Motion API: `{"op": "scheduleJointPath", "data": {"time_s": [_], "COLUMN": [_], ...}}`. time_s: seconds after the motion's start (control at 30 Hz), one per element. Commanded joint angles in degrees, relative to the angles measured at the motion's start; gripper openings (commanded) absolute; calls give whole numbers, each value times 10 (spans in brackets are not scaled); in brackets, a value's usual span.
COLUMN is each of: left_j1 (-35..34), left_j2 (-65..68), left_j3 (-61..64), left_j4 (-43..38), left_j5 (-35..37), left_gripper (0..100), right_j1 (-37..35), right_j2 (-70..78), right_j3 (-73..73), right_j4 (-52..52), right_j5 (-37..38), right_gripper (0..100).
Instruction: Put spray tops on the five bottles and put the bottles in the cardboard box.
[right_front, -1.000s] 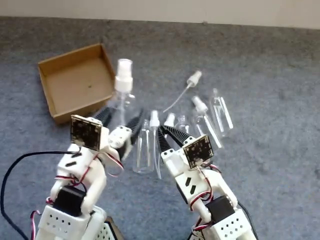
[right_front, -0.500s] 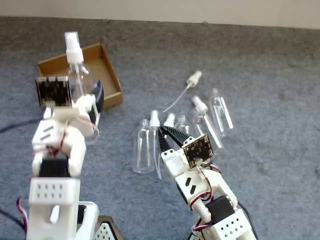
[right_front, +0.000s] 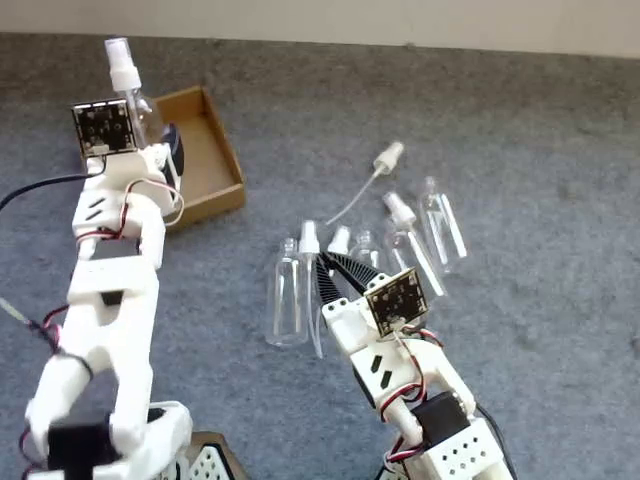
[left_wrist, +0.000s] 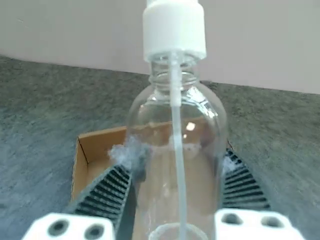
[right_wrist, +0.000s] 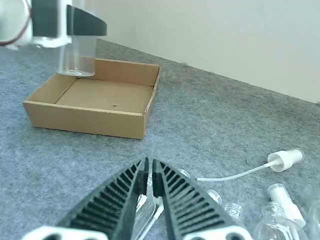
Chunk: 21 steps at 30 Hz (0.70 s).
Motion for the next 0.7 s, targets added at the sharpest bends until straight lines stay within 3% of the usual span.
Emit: {"op": "scheduleJointPath", "data": {"time_s": [0.0, 0.13, 0.53, 0.67], "left_j1": [-1, 0, 0, 0], "left_j2": [76, 167, 429, 500], "left_j3": [-68, -125, -366, -407], "left_j4": [-105, -141, -147, -227], "left_j5": [-5, -5, -4, -6], "left_gripper": [67, 68, 68, 68], "right_j1": [8, 8, 7, 7], "right_j2": [-2, -2, -2, -2], "right_j3": [59, 59, 59, 59], "right_j4": [1, 1, 1, 1], "right_j5": [3, 3, 3, 3], "right_gripper": [18, 18, 18, 18]}}
